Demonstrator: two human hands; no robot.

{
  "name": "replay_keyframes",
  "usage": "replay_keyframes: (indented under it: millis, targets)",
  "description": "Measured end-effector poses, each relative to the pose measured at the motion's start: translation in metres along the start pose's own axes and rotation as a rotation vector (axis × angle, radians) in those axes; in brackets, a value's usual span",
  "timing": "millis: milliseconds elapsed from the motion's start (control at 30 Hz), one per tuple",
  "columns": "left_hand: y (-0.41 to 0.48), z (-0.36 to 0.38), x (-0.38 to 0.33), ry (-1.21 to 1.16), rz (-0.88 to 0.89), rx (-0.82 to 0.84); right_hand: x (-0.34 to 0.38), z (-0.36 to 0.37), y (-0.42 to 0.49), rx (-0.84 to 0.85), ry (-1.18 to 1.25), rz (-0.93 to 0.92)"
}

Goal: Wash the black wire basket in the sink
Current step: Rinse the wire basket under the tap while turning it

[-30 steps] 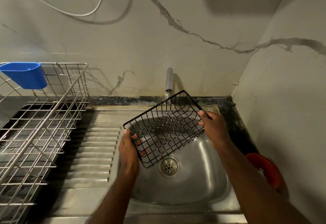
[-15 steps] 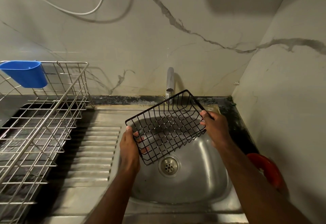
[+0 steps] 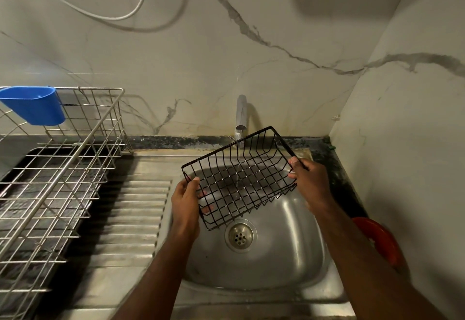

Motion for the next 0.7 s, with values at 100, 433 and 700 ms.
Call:
replay_keyframes:
  millis: [100, 433, 700]
  targets:
    - [0.0052, -0.0022, 0.0007, -0.006, -0.003, -0.004, -0.0026, -0.0001, 0.0024, 0.002, -0.006, 0.008]
    - [0.0085, -0.0014, -0.0028, -0.011, 0.006, 0.017, -0.0015, -0.0007, 0.0018, 0.016, -0.031, 0.0]
    - [0.0085, 0.0054, -0.0053, 0.017, 0.002, 0.017, -0.0036, -0.0049, 0.0027, 0.012, -0.003, 0.013]
Point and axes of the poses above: each hand's wrist, its own y-axis towards the middle knuckle, its own z-axis out of the palm, x = y × z, the point moved 7 cm from there along y, towards the middle knuckle, and after that the axes turned 13 degrees about x, right-handed, at the moved point
